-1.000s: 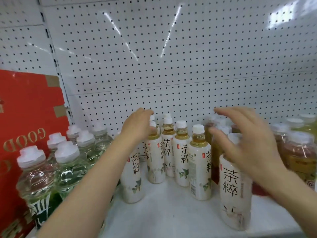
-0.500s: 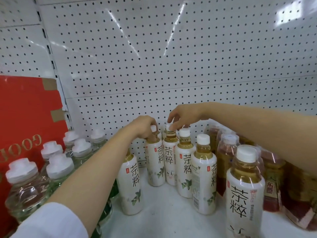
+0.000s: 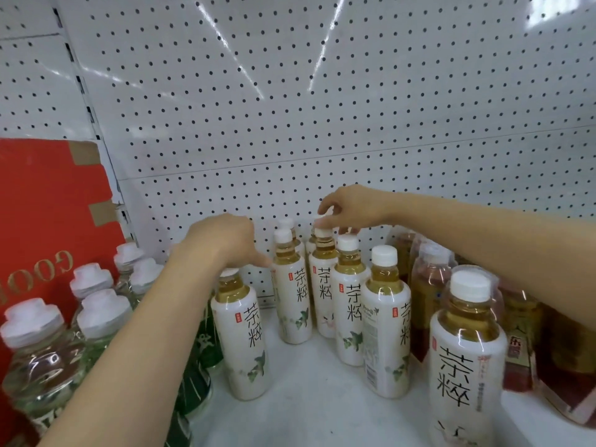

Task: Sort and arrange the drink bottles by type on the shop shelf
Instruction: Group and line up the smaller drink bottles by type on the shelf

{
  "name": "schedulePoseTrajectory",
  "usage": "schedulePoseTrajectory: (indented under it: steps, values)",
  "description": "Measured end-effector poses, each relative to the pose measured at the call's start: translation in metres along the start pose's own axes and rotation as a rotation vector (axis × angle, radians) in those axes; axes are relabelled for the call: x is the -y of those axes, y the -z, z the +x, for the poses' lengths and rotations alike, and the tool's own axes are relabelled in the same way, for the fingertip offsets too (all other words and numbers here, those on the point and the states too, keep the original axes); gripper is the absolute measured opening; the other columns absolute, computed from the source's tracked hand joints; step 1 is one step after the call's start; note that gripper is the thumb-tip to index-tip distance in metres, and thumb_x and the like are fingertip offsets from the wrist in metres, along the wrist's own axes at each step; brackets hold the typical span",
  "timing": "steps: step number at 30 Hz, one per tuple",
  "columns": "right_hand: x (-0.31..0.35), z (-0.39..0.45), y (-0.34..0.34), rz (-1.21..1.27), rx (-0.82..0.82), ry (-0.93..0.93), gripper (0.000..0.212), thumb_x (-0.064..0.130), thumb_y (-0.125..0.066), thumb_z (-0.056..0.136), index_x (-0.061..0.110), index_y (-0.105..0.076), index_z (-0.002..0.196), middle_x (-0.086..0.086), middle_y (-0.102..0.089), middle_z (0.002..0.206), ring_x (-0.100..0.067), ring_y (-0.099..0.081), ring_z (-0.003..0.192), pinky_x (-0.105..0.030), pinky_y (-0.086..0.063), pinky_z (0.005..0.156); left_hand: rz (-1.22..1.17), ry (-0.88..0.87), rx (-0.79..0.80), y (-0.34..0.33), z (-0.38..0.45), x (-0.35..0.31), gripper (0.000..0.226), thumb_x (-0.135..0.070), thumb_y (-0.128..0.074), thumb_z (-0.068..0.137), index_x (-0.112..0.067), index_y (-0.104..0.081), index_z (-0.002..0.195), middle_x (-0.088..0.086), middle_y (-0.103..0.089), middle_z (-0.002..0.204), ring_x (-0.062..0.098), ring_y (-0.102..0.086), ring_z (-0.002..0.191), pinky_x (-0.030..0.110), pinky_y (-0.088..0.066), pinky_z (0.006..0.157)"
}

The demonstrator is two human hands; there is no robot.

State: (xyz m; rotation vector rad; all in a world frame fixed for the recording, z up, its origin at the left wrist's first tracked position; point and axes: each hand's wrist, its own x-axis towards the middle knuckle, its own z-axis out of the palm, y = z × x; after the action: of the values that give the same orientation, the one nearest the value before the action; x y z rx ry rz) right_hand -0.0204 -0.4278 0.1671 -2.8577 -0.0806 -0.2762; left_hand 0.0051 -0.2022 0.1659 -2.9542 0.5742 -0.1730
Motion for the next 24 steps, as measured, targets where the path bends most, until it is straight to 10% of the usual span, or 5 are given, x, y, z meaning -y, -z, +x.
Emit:
schedulePoseTrajectory:
  steps: [7, 24]
  values:
    - [-0.006, -0.055, 0.002, 0.047, 0.02, -0.033, 0.03, 0.038, -0.077, 0.08, 0.02, -0.071, 0.103, 0.007, -0.073, 0.082, -0.011, -0.07, 0.079, -0.026, -0.056, 0.072, -0.37, 0.018, 0.058, -0.006, -0.021, 0.0, 0.018, -0.014, -0.082, 0.08, -0.01, -0.075, 0.096, 0.003, -0.069, 0.089, 0.022, -0.074, 0.066, 0.032, -0.062, 0.068]
    - [-0.009, -0.054, -0.012, 0.249, -0.102, -0.02, 0.022, 0.026, -0.078, 0.081, 0.016, -0.074, 0.1, 0.003, -0.073, 0.088, 0.0, -0.064, 0.066, -0.02, -0.054, 0.07, -0.415, -0.084, -0.271, -0.03, -0.002, -0.05, 0.035, -0.029, -0.085, 0.076, -0.027, -0.072, 0.108, 0.003, -0.066, 0.121, 0.022, -0.059, 0.103, 0.03, -0.042, 0.076]
